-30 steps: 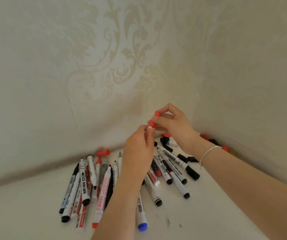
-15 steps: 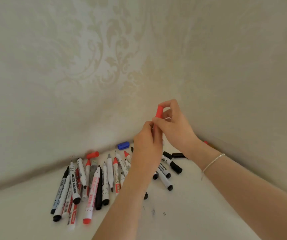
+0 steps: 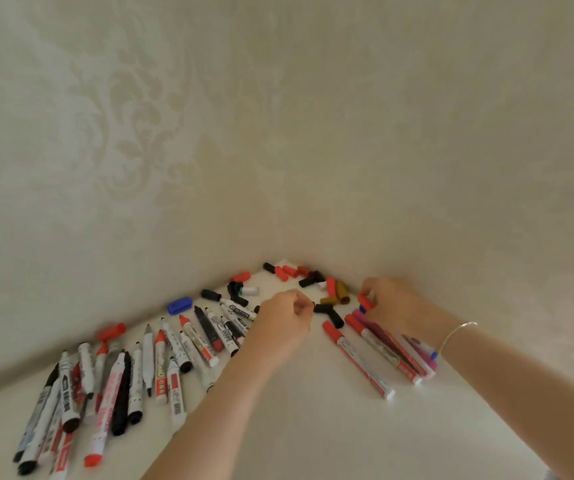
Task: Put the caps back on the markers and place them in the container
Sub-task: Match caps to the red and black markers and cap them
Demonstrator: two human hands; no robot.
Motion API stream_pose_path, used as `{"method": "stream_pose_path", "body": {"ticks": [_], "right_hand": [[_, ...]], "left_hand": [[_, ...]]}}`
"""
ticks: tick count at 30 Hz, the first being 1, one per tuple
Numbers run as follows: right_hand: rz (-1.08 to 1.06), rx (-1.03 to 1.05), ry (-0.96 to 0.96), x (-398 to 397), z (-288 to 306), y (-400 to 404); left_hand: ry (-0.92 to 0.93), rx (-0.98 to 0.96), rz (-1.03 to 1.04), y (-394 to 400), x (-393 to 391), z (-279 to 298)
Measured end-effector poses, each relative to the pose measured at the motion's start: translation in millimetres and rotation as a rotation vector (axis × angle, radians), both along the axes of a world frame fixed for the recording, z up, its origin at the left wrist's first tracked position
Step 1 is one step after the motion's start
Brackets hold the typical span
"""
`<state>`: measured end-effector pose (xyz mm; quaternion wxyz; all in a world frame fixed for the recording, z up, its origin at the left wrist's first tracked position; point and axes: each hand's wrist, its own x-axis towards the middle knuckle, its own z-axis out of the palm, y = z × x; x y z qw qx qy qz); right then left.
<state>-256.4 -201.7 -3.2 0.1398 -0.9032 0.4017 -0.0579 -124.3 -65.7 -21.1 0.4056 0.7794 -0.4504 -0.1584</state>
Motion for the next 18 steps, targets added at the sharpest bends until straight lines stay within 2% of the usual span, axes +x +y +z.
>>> {"method": "stream_pose_path", "body": {"ticks": [8, 14, 18], "right_hand": [[0.087, -0.115, -0.009, -1, -31, -3], [0.029, -0.125, -0.323, 33, 5, -1], [0.101, -0.027, -0.318, 81, 15, -7]], "left_hand": [[-0.085, 0.061, 0.063, 8, 15, -10], [-0.120, 0.045, 0.119, 19, 41, -4], [-0.147, 0.038, 0.201, 37, 67, 2]]}}
